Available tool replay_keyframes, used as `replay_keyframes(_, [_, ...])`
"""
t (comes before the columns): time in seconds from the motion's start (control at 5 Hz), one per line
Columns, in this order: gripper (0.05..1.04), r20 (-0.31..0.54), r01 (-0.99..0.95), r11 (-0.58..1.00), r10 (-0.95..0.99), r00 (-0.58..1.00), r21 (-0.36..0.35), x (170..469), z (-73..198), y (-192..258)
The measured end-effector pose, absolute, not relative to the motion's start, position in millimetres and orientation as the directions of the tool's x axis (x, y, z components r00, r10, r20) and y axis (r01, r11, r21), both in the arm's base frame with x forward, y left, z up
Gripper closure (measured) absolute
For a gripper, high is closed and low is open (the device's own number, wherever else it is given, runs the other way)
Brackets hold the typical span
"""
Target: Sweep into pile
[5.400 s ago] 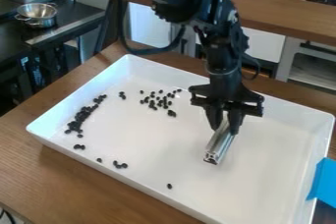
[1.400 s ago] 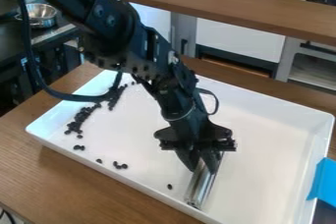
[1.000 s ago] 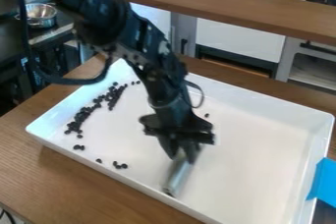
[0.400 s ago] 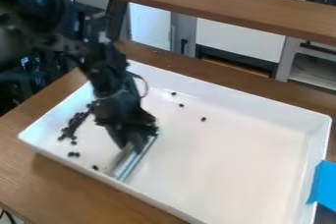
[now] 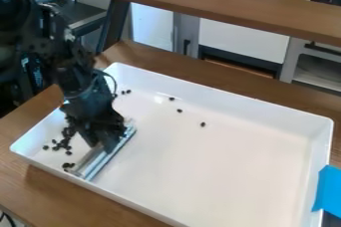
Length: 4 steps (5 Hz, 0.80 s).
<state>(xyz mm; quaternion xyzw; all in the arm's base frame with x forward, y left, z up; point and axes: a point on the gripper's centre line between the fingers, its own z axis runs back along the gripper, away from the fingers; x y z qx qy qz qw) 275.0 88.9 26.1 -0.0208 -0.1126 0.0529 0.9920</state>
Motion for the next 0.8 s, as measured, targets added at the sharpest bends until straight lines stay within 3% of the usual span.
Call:
replay_keyframes(0.4, [0.746, 0.227, -0.134, 0.989, 0.116, 0.967, 0.065, 278, 28, 115])
replay_keyframes(0.6, [0.745, 0.202, -0.154, 0.987, 0.142, 0.969, 0.044, 277, 28, 106])
replay_keyframes(0.8, [0.745, 0.203, -0.165, 0.982, 0.182, 0.962, -0.094, 285, 45, 69])
